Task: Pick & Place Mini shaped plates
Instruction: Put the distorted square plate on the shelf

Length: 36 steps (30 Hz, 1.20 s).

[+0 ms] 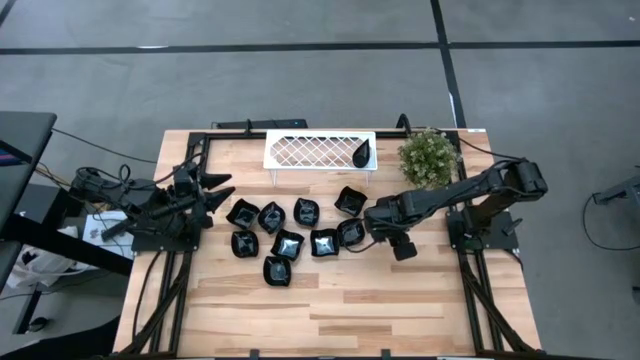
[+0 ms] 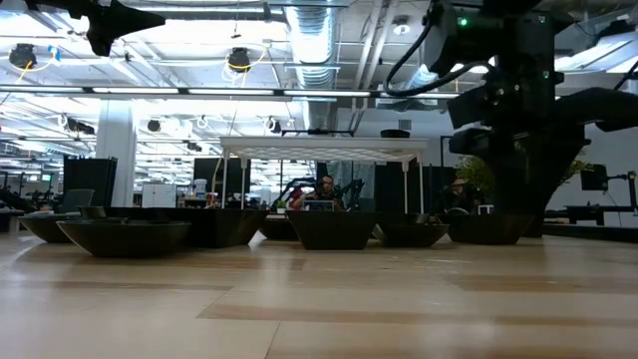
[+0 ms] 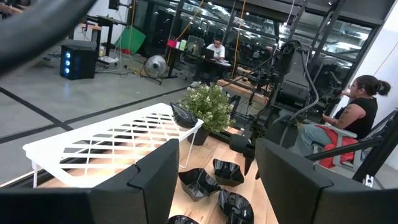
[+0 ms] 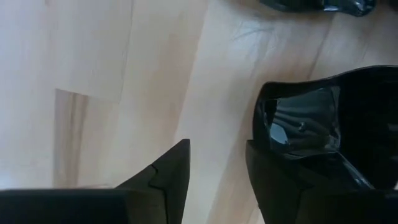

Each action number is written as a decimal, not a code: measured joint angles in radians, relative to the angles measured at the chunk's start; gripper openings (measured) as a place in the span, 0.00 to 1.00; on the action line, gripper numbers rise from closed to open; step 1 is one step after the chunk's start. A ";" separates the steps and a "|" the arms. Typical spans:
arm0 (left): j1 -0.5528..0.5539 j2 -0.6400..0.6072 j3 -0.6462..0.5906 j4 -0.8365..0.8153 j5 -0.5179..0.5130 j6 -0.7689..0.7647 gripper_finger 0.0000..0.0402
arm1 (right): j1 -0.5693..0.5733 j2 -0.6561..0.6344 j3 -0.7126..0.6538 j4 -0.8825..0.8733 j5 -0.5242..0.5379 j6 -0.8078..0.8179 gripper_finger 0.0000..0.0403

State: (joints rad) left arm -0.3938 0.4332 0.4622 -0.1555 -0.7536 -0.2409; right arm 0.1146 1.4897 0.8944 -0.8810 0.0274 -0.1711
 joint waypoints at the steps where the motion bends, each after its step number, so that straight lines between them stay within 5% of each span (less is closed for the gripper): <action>1: 0.000 0.000 0.000 0.000 0.000 0.000 0.53 | 0.000 0.002 0.000 -0.002 0.001 -0.006 0.37; 16: 0.000 0.000 0.000 0.000 0.000 0.000 0.53 | -0.027 -0.006 0.000 -0.006 0.037 -0.046 0.39; 36: 0.000 0.000 0.000 0.000 0.000 0.000 0.53 | -0.141 0.004 0.000 0.029 -0.057 -0.116 0.38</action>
State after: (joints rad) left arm -0.3939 0.4329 0.4622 -0.1555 -0.7540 -0.2409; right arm -0.0265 1.4940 0.8944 -0.8517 -0.0292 -0.2867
